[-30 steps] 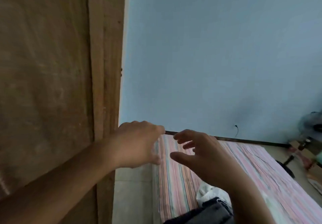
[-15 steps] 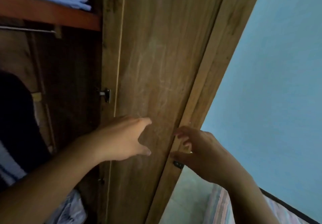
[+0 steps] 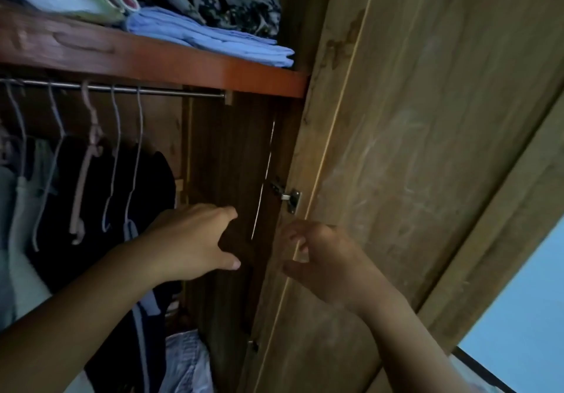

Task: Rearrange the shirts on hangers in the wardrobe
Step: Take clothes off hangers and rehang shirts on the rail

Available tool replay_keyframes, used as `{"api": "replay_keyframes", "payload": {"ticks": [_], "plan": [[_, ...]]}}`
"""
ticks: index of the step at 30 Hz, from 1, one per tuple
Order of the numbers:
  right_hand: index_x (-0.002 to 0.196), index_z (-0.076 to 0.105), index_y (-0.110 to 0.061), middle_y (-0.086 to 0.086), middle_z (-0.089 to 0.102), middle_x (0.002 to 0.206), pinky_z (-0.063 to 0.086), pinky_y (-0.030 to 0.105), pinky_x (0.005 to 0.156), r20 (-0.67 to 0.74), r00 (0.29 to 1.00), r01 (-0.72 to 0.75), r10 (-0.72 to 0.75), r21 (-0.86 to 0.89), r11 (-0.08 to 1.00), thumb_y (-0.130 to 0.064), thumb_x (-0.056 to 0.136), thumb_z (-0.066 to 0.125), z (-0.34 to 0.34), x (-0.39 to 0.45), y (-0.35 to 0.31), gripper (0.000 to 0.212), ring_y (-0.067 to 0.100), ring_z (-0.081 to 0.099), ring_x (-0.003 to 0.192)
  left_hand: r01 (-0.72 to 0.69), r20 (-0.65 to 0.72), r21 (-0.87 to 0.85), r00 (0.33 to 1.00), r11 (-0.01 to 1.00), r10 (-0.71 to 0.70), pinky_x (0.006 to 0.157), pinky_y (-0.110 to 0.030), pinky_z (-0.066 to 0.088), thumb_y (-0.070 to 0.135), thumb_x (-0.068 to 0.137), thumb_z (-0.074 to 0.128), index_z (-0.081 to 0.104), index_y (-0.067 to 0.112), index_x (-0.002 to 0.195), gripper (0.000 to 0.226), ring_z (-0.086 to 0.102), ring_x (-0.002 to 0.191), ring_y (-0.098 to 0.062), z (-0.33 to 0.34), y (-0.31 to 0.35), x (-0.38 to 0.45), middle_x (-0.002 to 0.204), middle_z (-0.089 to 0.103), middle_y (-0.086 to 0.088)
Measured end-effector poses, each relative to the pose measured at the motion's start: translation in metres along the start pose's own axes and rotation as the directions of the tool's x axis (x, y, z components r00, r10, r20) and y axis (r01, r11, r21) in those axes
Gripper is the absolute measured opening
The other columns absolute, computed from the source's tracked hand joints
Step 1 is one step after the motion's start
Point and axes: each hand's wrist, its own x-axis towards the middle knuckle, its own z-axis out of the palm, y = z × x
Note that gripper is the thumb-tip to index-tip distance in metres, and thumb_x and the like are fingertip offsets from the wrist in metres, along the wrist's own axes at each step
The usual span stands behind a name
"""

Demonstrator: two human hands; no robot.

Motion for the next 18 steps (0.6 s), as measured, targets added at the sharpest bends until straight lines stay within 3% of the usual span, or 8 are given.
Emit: {"api": "replay_keyframes", "payload": {"ticks": [2, 7, 11, 14, 16, 18], "plan": [[0.104, 0.057, -0.043, -0.02, 0.062, 0.104, 0.053, 0.028, 0.081, 0.005, 1.0, 0.026, -0.026, 0.011, 1.0, -0.04, 0.085, 0.071, 0.011, 0.023, -0.015, 0.024, 0.001, 0.06, 0.095, 0.036, -0.014, 0.009, 0.999, 0.999, -0.036, 0.103, -0.032, 0.041, 0.059, 0.082, 0.067, 0.02, 0.031, 0.153, 0.09, 0.039, 0.136, -0.012, -0.008, -0.021, 0.001, 0.155, 0.033, 0.007], [0.117, 0.059, -0.038, -0.014, 0.064, 0.107, 0.056, 0.034, 0.082, 0.032, 0.996, 0.076, -0.079, 0.073, 0.994, -0.043, 0.086, 0.069, 0.038, 0.081, -0.054, 0.033, 0.008, 0.062, 0.096, 0.188, -0.106, 0.093, 0.978, 0.978, -0.178, 0.089, -0.032, 0.051, 0.059, 0.085, 0.064, 0.036, 0.028, 0.144, 0.072, 0.054, 0.114, -0.013, -0.022, -0.069, -0.003, 0.135, 0.052, 0.004], [0.11, 0.062, -0.032, -0.01, 0.065, 0.101, 0.057, 0.036, 0.08, 0.082, 0.988, 0.119, -0.132, 0.148, 0.982, -0.039, 0.089, 0.067, 0.057, 0.135, -0.089, 0.023, 0.013, 0.064, 0.093, 0.26, -0.179, 0.112, 0.955, 0.959, -0.238, 0.084, -0.038, 0.054, 0.045, 0.09, 0.065, 0.05, 0.02, 0.131, 0.05, 0.06, 0.102, -0.017, -0.029, -0.099, -0.005, 0.118, 0.061, -0.001], [0.119, 0.063, -0.025, -0.001, 0.067, 0.107, 0.057, 0.04, 0.08, 0.074, 0.979, 0.172, -0.188, 0.179, 0.969, -0.041, 0.092, 0.061, 0.075, 0.179, -0.118, 0.032, 0.02, 0.065, 0.096, 0.298, -0.24, 0.138, 0.935, 0.945, -0.26, 0.081, -0.04, 0.054, 0.036, 0.092, 0.063, 0.054, 0.018, 0.123, 0.037, 0.06, 0.1, -0.021, -0.031, -0.115, 0.001, 0.114, 0.06, -0.003], [0.126, 0.062, -0.019, 0.003, 0.067, 0.113, 0.054, 0.034, 0.074, 0.064, 0.981, 0.165, -0.184, 0.224, 0.96, -0.043, 0.094, 0.058, 0.086, 0.206, -0.134, 0.04, 0.023, 0.064, 0.097, 0.331, -0.267, 0.134, 0.92, 0.934, -0.288, 0.075, -0.04, 0.055, 0.032, 0.094, 0.061, 0.056, 0.017, 0.112, 0.024, 0.06, 0.09, -0.022, -0.034, -0.123, 0.007, 0.102, 0.058, -0.003], [0.115, 0.062, -0.016, 0.004, 0.066, 0.106, 0.047, 0.028, 0.059, 0.101, 0.98, 0.134, -0.169, 0.281, 0.95, -0.045, 0.096, 0.057, 0.097, 0.232, -0.146, 0.035, 0.02, 0.062, 0.086, 0.35, -0.295, 0.089, 0.904, 0.932, -0.311, 0.072, -0.042, 0.055, 0.025, 0.094, 0.06, 0.057, 0.016, 0.11, 0.019, 0.06, 0.085, -0.024, -0.036, -0.132, 0.013, 0.097, 0.056, -0.004]]}}
